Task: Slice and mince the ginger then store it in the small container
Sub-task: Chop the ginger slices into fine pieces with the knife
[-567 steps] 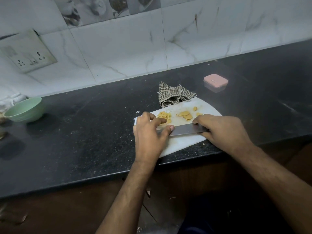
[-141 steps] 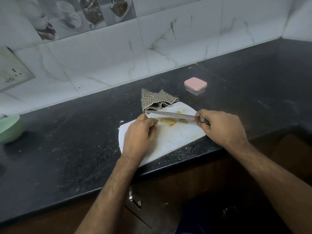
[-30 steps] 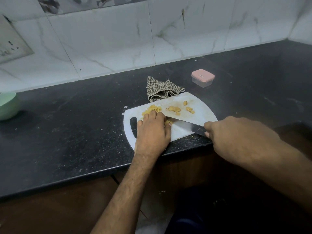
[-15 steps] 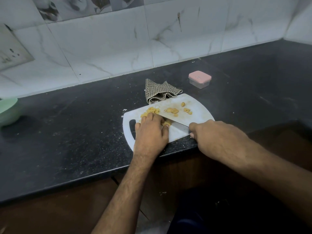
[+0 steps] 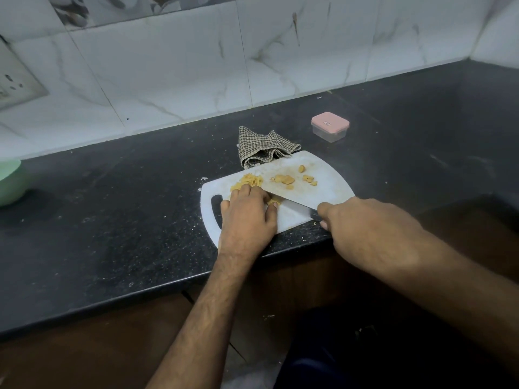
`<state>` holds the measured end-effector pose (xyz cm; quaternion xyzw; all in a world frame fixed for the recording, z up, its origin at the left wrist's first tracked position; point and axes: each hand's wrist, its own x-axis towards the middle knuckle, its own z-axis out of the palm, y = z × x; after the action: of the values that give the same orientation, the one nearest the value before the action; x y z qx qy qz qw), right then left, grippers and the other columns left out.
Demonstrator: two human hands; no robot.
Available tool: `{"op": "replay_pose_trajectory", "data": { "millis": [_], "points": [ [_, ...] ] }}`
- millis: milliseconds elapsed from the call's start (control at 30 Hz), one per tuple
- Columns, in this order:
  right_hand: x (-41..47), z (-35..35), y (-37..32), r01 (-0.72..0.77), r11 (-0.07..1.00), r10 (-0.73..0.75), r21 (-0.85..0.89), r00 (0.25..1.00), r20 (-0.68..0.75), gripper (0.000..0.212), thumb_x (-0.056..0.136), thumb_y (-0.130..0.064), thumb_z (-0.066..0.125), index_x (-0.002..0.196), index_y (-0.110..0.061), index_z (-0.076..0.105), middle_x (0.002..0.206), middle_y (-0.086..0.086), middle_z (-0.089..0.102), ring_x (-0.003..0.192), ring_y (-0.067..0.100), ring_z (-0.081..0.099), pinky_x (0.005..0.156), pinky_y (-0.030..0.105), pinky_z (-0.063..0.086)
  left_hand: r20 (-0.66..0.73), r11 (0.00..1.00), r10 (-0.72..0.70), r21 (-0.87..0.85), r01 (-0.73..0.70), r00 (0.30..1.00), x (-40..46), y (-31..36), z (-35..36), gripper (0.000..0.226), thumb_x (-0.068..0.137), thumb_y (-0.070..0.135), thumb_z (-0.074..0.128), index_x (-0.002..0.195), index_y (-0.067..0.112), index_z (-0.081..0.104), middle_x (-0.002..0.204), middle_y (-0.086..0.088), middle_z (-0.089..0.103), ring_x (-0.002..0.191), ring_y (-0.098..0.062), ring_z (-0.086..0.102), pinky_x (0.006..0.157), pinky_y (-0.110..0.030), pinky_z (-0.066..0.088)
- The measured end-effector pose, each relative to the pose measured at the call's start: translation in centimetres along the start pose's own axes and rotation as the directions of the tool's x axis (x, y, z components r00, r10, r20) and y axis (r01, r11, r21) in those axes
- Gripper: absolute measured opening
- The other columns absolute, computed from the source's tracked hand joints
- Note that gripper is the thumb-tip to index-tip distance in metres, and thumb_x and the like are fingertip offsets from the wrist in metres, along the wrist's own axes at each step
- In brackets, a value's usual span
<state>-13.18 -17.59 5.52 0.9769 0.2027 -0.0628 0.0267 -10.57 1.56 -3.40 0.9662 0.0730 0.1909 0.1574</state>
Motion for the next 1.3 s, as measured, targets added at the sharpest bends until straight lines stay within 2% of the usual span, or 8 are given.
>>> {"op": "replay_pose_trajectory", "data": {
  "millis": [133, 267, 367, 567, 700, 833, 967, 1300],
  "points": [
    [1.5, 0.9, -0.5, 0.019, 0.999, -0.019, 0.051, 1.0, 0.013, 0.025, 0.103, -0.015, 0.038, 0.122, -0.028, 0.048, 0.077, -0.002, 0.046, 0.076, 0.024, 0.051, 0.068, 0.038, 0.044, -0.019, 1.0, -0.008, -0.025, 0.007, 1.0, 0.0, -0.1, -0.1, 0.024, 0.099, 0.039, 0.054, 0.114, 0.023, 0.061, 0.114, 0.005, 0.057, 0.109, -0.018, 0.048, 0.098, -0.045, 0.036],
    [1.3, 1.1, 0.8, 0.035, 0.999, -0.034, 0.025, 0.998, -0.05, 0.019, 0.107, -0.031, 0.033, 0.116, -0.031, 0.049, 0.076, -0.004, 0.044, 0.071, 0.022, 0.047, 0.063, 0.035, 0.037, 0.0, 0.998, -0.023, -0.066, 0.023, 1.0, -0.1, 0.1, -0.2, 0.023, 0.099, 0.04, 0.056, 0.115, 0.024, 0.061, 0.112, 0.007, 0.056, 0.109, -0.016, 0.047, 0.099, -0.044, 0.035],
    [0.5, 0.5, 1.0, 0.037, 0.999, -0.036, 0.011, 0.998, -0.057, 0.02, 0.107, -0.034, 0.032, 0.115, -0.034, 0.05, 0.073, -0.005, 0.04, 0.068, 0.021, 0.043, 0.062, 0.035, 0.034, 0.01, 0.997, -0.022, -0.07, 0.022, 1.0, 0.0, 0.0, -0.2, 0.024, 0.099, 0.041, 0.056, 0.115, 0.025, 0.062, 0.111, 0.007, 0.056, 0.109, -0.016, 0.047, 0.1, -0.045, 0.035],
    [0.4, 0.9, 0.3, 0.014, 0.999, -0.014, 0.052, 1.0, 0.012, 0.023, 0.102, -0.013, 0.039, 0.119, -0.026, 0.046, 0.075, -0.002, 0.043, 0.071, 0.023, 0.046, 0.066, 0.036, 0.04, -0.001, 0.999, 0.0, -0.047, 0.0, 1.0, 0.1, -0.3, 0.1, 0.02, 0.099, 0.042, 0.054, 0.107, 0.026, 0.062, 0.109, 0.008, 0.056, 0.106, -0.016, 0.046, 0.094, -0.043, 0.033],
    [1.8, 1.4, -0.4, 0.022, 0.997, -0.025, 0.076, 0.999, 0.043, 0.02, 0.102, -0.01, 0.041, 0.117, -0.022, 0.043, 0.078, 0.0, 0.044, 0.071, 0.022, 0.046, 0.067, 0.039, 0.043, -0.003, 0.999, 0.002, -0.037, -0.003, 1.0, 0.1, -0.3, 0.1, 0.017, 0.098, 0.042, 0.055, 0.104, 0.026, 0.061, 0.108, 0.008, 0.056, 0.105, -0.016, 0.045, 0.092, -0.042, 0.032],
    [2.4, 2.1, -0.7, 0.026, 0.997, -0.026, 0.077, 1.0, 0.0, 0.013, 0.103, -0.015, 0.04, 0.114, -0.022, 0.04, 0.078, 0.0, 0.043, 0.074, 0.023, 0.048, 0.067, 0.039, 0.043, 0.002, 0.997, -0.009, -0.074, 0.009, 1.0, -0.1, 0.0, -0.1, 0.015, 0.098, 0.041, 0.056, 0.102, 0.027, 0.059, 0.107, 0.01, 0.054, 0.105, -0.014, 0.045, 0.092, -0.041, 0.03],
    [1.6, 1.7, 0.4, 0.026, 0.998, -0.021, 0.065, 0.997, -0.078, 0.018, 0.107, -0.032, 0.032, 0.116, -0.029, 0.047, 0.077, -0.002, 0.046, 0.073, 0.023, 0.051, 0.065, 0.036, 0.039, 0.01, 0.994, -0.006, -0.106, 0.007, 1.0, 0.3, 0.4, -0.4, 0.015, 0.098, 0.041, 0.057, 0.105, 0.029, 0.059, 0.109, 0.012, 0.055, 0.106, -0.014, 0.046, 0.094, -0.041, 0.031],
    [0.0, 0.4, 0.7, 0.03, 0.999, -0.03, 0.033, 1.0, -0.008, 0.02, 0.108, -0.033, 0.032, 0.118, -0.032, 0.049, 0.073, -0.005, 0.038, 0.071, 0.022, 0.042, 0.065, 0.034, 0.035, 0.007, 0.996, -0.024, -0.087, 0.025, 1.0, 0.4, 0.0, -0.1, 0.021, 0.098, 0.043, 0.057, 0.108, 0.025, 0.062, 0.111, 0.009, 0.057, 0.109, -0.014, 0.047, 0.097, -0.042, 0.029]
  ]
}}
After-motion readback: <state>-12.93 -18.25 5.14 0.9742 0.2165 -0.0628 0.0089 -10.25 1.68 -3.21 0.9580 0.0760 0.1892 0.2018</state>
